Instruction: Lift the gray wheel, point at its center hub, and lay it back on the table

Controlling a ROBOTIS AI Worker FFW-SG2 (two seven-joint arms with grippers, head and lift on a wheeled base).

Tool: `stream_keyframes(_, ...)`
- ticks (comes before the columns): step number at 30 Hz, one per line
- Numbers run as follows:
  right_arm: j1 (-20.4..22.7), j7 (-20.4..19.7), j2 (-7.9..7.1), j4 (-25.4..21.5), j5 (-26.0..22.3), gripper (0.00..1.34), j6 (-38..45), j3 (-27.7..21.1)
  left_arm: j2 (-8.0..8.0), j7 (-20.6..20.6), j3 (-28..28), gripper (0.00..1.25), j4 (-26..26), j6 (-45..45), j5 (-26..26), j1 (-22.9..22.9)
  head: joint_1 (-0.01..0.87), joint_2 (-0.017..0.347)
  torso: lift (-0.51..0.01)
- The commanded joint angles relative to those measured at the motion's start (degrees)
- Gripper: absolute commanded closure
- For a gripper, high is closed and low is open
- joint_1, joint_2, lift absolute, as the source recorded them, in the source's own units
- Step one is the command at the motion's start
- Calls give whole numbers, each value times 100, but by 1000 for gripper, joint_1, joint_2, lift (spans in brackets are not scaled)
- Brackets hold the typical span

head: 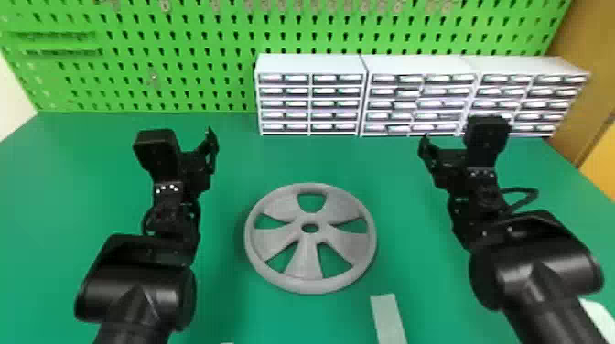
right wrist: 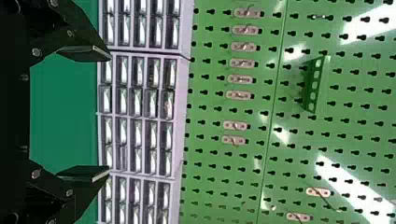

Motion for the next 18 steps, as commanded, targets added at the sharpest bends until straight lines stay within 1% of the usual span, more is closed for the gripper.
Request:
stream_keyframes(1,172,19,94,-92,66,410,-23,-53,-4,-9,-39,493,0,0,121,162,692,48,-96)
stream_keyframes(3,216,19,112,-153,136,410,-41,-35,-4,-26,-65,493,0,-9,218,197,692,48,-96)
stream_keyframes(11,269,19,226,-338,382,410,-190,-53,-13,-88,-135,495,35,-88,226,118,692,48,-96)
stream_keyframes(14,304,19,279,-355,373,410,-251,-97,-13,-158,-171,496,132,-132,270,-14,692,48,-96)
stream_keyframes(18,366,19,296,-355,338,410,-251,-71,-21,-237,-162,496,220,-237,323,-93,692,48,-96)
